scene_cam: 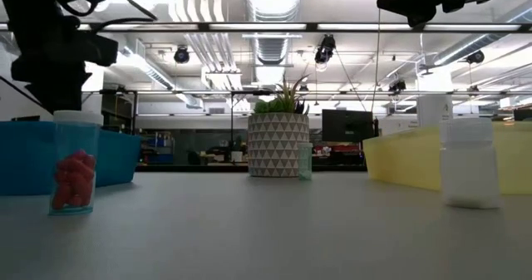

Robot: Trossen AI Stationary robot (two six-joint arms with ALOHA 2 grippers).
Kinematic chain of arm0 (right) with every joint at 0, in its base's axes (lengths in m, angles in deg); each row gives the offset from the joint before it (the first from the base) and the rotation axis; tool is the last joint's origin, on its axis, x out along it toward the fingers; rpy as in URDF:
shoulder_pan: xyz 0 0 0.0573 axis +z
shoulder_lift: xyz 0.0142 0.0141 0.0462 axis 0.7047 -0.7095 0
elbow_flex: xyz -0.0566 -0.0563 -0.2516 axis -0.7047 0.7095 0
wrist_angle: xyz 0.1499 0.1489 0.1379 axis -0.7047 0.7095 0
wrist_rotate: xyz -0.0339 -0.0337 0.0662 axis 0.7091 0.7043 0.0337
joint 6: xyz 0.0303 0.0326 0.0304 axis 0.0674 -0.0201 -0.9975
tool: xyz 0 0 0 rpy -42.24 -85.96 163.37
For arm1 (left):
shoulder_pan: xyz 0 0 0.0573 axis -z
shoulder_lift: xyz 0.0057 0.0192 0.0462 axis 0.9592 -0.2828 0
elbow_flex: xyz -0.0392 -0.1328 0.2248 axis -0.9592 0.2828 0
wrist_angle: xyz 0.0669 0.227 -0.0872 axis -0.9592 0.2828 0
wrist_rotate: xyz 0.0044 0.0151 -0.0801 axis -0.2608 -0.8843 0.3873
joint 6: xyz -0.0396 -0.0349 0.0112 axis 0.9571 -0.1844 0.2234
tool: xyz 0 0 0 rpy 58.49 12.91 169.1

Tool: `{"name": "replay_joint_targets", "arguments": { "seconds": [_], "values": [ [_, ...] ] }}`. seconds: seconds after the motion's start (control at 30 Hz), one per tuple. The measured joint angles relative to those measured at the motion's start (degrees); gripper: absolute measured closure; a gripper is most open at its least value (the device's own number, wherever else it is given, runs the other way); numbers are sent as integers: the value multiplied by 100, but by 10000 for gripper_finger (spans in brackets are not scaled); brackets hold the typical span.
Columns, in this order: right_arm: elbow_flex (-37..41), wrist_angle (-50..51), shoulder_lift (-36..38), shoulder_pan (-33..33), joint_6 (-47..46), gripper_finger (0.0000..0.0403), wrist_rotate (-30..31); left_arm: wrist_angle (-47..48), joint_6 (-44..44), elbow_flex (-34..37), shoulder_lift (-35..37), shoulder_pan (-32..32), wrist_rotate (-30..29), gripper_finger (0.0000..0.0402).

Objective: Pick and place medicine bottles into bin by pill shape (circle, oval)
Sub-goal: Put the left blue tablet bottle into the left blue bin

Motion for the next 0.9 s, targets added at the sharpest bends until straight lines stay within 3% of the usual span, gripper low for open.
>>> {"name": "replay_joint_targets", "arguments": {
  "seconds": [0.3, 0.53, 0.9],
  "values": [
    [0, 4, 0, 0, 12, 178, 0, -463, 9, 286, -322, -2, -265, 302],
    [0, 17, -2, -2, 45, 178, 2, -461, 2, 291, -375, -2, -253, 269],
    [0, 24, -2, -2, 34, 178, 0, -391, -181, 215, -244, -2, 251, 244]
  ]
}}
